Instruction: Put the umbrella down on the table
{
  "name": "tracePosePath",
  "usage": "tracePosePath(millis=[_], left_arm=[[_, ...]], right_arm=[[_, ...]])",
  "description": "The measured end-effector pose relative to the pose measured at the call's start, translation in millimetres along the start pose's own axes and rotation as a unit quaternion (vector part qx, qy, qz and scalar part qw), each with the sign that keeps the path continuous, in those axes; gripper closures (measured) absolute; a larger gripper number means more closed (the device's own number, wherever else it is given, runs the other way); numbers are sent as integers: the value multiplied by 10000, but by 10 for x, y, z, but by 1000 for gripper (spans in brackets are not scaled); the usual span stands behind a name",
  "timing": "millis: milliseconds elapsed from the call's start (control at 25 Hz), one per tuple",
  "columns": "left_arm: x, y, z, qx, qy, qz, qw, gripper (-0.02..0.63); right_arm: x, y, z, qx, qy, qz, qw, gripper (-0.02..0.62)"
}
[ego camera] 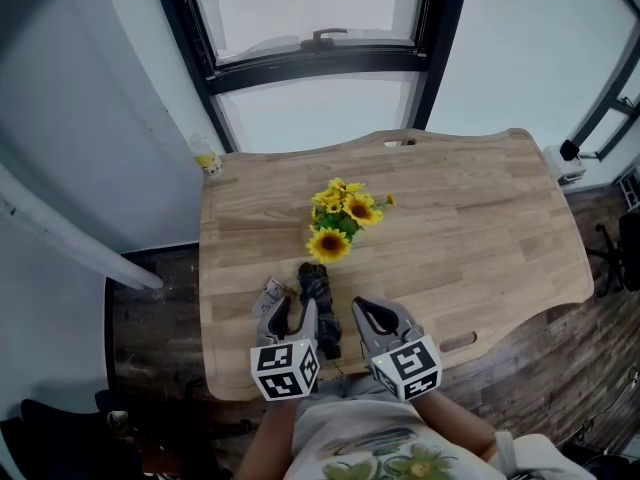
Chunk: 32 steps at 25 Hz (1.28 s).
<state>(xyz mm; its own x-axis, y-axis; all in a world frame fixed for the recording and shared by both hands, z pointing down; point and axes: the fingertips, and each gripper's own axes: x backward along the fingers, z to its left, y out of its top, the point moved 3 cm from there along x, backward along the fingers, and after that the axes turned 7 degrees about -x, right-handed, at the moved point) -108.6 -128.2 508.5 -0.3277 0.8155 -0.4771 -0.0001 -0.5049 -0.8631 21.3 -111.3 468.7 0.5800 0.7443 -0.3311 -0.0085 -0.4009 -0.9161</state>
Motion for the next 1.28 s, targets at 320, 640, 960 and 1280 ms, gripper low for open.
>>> tracePosePath(millis=[320, 640, 960, 1280], left_arm=[[231, 189, -136, -281, -14, -411, 9988, 601], [401, 225, -164, -231, -12, -606, 9979, 601], [508, 229, -218, -286, -13, -657, 9974, 601], [596, 237, -258, -288, -35, -701, 9971, 601]], right_arm=[[99, 90, 98, 20, 74, -127, 9999, 597], [181, 72, 180, 25, 122, -104, 9999, 597], [257, 56, 233, 27, 119, -146, 9998, 597], [331, 50, 283, 68, 114, -151, 9998, 597]])
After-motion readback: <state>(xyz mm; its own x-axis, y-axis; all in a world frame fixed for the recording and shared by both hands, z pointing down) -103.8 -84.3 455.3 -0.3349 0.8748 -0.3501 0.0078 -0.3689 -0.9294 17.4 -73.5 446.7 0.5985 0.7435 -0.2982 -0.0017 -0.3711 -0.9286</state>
